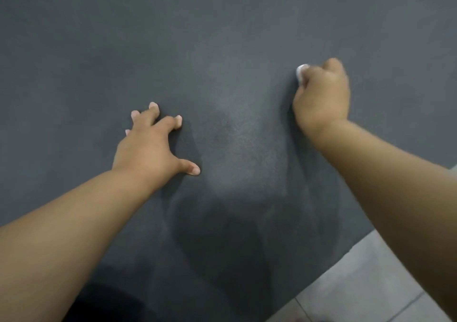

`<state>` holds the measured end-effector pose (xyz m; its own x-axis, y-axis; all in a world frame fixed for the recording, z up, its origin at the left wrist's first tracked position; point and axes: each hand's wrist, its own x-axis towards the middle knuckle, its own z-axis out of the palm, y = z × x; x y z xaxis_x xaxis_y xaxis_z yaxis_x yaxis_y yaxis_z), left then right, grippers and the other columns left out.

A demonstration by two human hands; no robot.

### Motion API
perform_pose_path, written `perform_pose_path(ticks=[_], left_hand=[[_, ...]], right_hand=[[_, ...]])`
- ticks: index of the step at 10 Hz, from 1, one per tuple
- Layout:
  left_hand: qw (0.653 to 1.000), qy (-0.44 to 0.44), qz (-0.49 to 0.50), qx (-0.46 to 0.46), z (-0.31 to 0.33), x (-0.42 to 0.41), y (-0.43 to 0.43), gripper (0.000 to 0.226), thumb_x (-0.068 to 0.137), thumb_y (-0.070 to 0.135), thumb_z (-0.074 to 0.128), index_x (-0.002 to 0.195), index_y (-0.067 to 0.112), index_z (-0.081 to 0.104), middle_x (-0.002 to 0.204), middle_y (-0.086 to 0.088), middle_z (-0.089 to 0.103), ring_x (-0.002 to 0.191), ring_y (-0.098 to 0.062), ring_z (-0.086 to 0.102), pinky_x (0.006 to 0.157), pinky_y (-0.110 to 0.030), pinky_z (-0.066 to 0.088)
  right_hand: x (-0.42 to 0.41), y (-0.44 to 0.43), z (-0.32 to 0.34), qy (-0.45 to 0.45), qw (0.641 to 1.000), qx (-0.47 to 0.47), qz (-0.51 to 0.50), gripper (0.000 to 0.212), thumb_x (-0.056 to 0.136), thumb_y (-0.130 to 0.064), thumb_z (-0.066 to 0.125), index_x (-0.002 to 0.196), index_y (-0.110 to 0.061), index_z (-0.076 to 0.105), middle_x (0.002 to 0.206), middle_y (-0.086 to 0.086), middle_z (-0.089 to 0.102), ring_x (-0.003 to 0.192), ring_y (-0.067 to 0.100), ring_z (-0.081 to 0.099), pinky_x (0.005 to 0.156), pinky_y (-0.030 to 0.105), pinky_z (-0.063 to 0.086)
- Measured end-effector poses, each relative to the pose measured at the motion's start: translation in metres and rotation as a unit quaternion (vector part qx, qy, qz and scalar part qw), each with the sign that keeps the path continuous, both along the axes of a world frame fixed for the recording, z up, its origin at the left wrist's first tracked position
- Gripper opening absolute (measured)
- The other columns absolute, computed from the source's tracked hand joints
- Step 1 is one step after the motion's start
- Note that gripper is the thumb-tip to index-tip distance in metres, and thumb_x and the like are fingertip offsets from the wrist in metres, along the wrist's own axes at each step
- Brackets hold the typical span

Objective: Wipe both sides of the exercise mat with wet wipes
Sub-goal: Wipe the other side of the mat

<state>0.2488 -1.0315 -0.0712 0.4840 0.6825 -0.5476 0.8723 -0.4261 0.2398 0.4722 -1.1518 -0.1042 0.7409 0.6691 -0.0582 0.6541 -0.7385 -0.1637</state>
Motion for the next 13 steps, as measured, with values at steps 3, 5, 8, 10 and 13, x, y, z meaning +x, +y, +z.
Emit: perform_pose_path(ticks=[3, 5, 8, 10, 13], left_hand=[[0.996, 0.003, -0.073, 0.054, 0.013, -0.01, 0.039, 0.097, 0.061, 0.057, 0.076, 0.143, 0.042, 0.026, 0.154, 0.009, 0.011, 0.143, -0.019, 0.017, 0.109, -0.043, 0.031], [0.995, 0.076, -0.066, -0.007, -0.005, -0.01, 0.064, 0.112, 0.066, 0.06, 0.071, 0.148, 0.04, -0.002, 0.154, 0.013, -0.022, 0.143, -0.021, -0.018, 0.116, -0.05, 0.015], [0.997, 0.057, -0.05, -0.01, -0.01, -0.008, 0.064, 0.112, 0.066, 0.057, 0.072, 0.147, 0.042, -0.004, 0.153, 0.014, -0.024, 0.142, -0.019, -0.023, 0.116, -0.049, 0.011], [0.999, 0.032, -0.026, -0.03, -0.011, -0.009, 0.066, 0.111, 0.066, 0.051, 0.076, 0.147, 0.042, 0.0, 0.153, 0.015, -0.023, 0.141, -0.017, -0.026, 0.117, -0.047, 0.002], [0.999, 0.025, -0.003, -0.033, -0.012, -0.006, 0.065, 0.105, 0.072, 0.039, 0.076, 0.148, 0.04, 0.004, 0.155, 0.012, -0.021, 0.142, -0.022, -0.024, 0.116, -0.049, -0.001]], right_hand=[[0.007, 0.029, -0.002, 0.044, 0.979, 0.035, 0.198, 0.018, 0.092, -0.016, 0.05, 0.098, -0.007, 0.064, 0.102, 0.014, 0.057, 0.094, 0.032, 0.054, 0.071, 0.033, 0.038], [-0.018, 0.058, -0.001, 0.035, 0.986, 0.042, 0.158, 0.022, 0.088, -0.007, 0.045, 0.102, -0.008, 0.062, 0.098, 0.012, 0.048, 0.083, 0.025, 0.046, 0.06, 0.027, 0.024], [0.041, 0.097, -0.009, -0.017, 0.992, 0.091, 0.091, 0.029, 0.092, -0.009, 0.043, 0.112, -0.008, 0.063, 0.116, 0.018, 0.055, 0.104, 0.029, 0.051, 0.075, 0.023, 0.03], [-0.04, 0.116, -0.008, 0.039, 0.958, 0.066, 0.275, 0.027, 0.09, -0.008, 0.042, 0.105, -0.01, 0.064, 0.097, 0.009, 0.053, 0.085, 0.026, 0.05, 0.067, 0.025, 0.031], [0.062, 0.063, -0.005, -0.036, 0.994, 0.096, 0.044, 0.017, 0.088, -0.004, 0.044, 0.09, 0.003, 0.06, 0.086, 0.012, 0.035, 0.072, 0.028, 0.038, 0.061, 0.031, 0.022]])
